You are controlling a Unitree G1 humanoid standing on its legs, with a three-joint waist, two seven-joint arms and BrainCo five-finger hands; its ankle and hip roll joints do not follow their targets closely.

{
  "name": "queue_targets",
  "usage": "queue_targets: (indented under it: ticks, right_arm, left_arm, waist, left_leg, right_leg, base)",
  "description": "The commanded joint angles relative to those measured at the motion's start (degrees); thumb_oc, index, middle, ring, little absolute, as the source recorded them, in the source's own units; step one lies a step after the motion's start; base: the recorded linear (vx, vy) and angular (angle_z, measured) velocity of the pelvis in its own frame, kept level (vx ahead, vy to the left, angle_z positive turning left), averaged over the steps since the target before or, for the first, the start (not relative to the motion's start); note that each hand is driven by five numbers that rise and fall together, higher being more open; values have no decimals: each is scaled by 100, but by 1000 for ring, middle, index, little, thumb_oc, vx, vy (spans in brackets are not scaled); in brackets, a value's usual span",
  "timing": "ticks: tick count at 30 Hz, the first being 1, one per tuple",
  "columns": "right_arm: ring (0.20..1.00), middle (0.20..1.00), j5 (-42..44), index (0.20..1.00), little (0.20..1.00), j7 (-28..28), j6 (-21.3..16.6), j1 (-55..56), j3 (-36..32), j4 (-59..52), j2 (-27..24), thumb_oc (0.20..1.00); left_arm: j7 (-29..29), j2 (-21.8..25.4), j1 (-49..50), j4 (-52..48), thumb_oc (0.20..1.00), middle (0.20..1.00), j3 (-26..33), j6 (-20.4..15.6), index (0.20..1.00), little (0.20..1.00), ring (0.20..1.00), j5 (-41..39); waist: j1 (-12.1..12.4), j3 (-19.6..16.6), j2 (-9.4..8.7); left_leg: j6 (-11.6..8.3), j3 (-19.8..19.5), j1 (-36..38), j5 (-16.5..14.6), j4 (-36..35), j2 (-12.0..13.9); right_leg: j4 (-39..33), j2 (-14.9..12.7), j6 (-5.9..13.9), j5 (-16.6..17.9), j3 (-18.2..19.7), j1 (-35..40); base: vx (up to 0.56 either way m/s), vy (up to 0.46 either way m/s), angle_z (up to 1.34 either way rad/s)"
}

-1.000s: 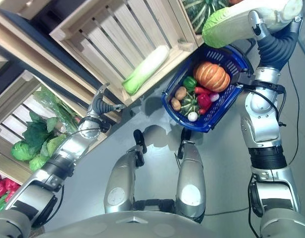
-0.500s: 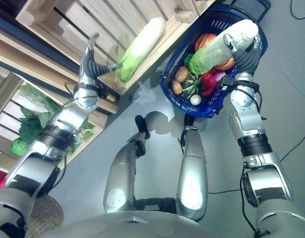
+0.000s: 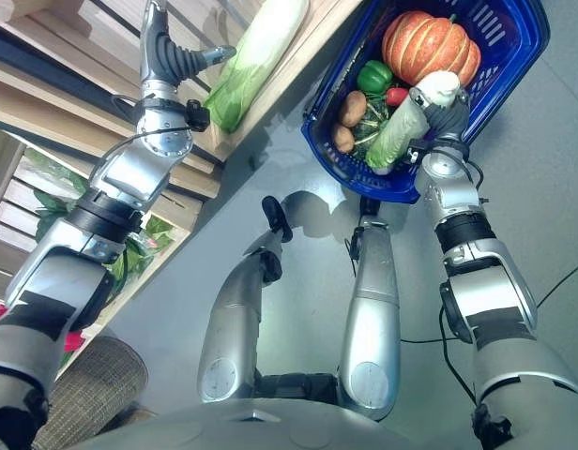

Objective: Pick up fruits and vegetables into the basket

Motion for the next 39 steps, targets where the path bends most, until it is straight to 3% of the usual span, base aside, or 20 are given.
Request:
queue_targets:
  ticks: [1, 8, 10, 11, 12, 17, 24, 31, 35, 39]
  right_arm:
    - [200, 200, 64, 200, 200, 38, -76, -355, 3, 525, -326, 200]
    - [200, 200, 673, 200, 200, 824, 175, -611, -140, 1656, -347, 200]
    - [200, 200, 708, 200, 200, 998, 470, -676, -134, 1894, -335, 200]
    - [718, 718, 652, 718, 718, 922, 564, -698, -108, 1972, -337, 718]
    - [1000, 1000, 646, 1000, 1000, 896, 649, -711, -86, 2044, -351, 1000]
    - [1000, 1000, 74, 1000, 1000, 707, 245, -572, 132, 1771, -365, 1000]
    - [1000, 1000, -750, 1000, 1000, 209, -297, 917, 443, -1020, -637, 1000]
    - [1000, 1000, -2052, 1000, 1000, 865, -703, 2937, 230, -3460, -533, 1000]
    - [1000, 1000, -1957, 1000, 1000, 1401, -791, 3550, 176, -3909, -628, 1000]
    - [1000, 1000, -1513, 1000, 1000, 1736, -591, 3784, 162, -4096, -692, 1000]
  left_arm:
    - [286, -254, -263, 177, 1000, 1000, 103, -142, 1000, 1000, 1000, -229]
    - [339, -341, -477, 629, 1000, 1000, -109, -128, 1000, 1000, 1000, -502]
    - [305, -350, -587, 819, 1000, 1000, -179, -9, 1000, 1000, 1000, -529]
    - [315, -370, -635, 912, 1000, 1000, -218, 33, 1000, 1000, 1000, -519]
    - [289, -404, -679, 1034, 1000, 1000, -260, 133, 1000, 1000, 1000, -439]
    - [335, -332, -903, 1729, 1000, 1000, -375, 426, 1000, 1000, 1000, -620]
    - [707, -33, -954, 2674, 1000, 1000, 12, 708, 1000, 1000, 1000, -885]
    - [837, 509, -773, 3080, 1000, 1000, 652, 902, 1000, 1000, 1000, -800]
    - [678, 774, -646, 3339, 1000, 1000, 883, 902, 1000, 1000, 1000, -656]
    - [313, 923, -644, 3656, 1000, 1000, 897, 900, 1000, 1000, 1000, -740]
  waist:
    - [-28, -278, 682]
    - [-6, -278, 762]
    - [-6, -278, 750]
    - [-4, -278, 740]
    - [-10, -278, 723]
    - [-121, -278, 600]
    - [-630, -278, 292]
    - [-1137, -278, -92]
    - [-1277, -278, -205]
    - [-1363, -278, -259]
  left_leg:
    - [-283, -132, -432, -764, 845, 67]
    - [-224, -171, -791, -801, 1016, 77]
    - [-211, -182, -885, -812, 1082, 103]
    - [-207, -187, -935, -813, 1111, 122]
    - [-201, -191, -984, -809, 1136, 147]
    - [-203, -170, -1099, -760, 1142, 239]
    - [-304, -20, -1065, -705, 1077, 370]
    - [-405, 85, -968, -731, 1055, 474]
    - [-441, 135, -928, -742, 1068, 532]
    - [-463, 183, -891, -749, 1082, 568]
  right_leg:
    - [221, 228, 299, -502, 30, -101]
    - [400, 293, 278, -536, 118, -510]
    - [436, 305, 273, -535, 124, -588]
    - [448, 312, 272, -531, 131, -624]
    - [460, 325, 271, -521, 132, -661]
    - [396, 412, 287, -437, 159, -738]
    - [254, 539, 295, -354, 360, -777]
    - [117, 686, 303, -346, 547, -707]
    - [82, 741, 300, -342, 612, -674]
    - [37, 768, 293, -323, 665, -644]
  base:
    - [0, 0, 0]
    - [2, -11, 1]
    - [3, -42, -3]
    - [4, -58, -1]
    - [2, -61, 0]
    - [-2, -20, -3]
    - [17, 73, -9]
    - [22, 37, -14]
    - [24, 32, -16]
    - [17, 26, -11]
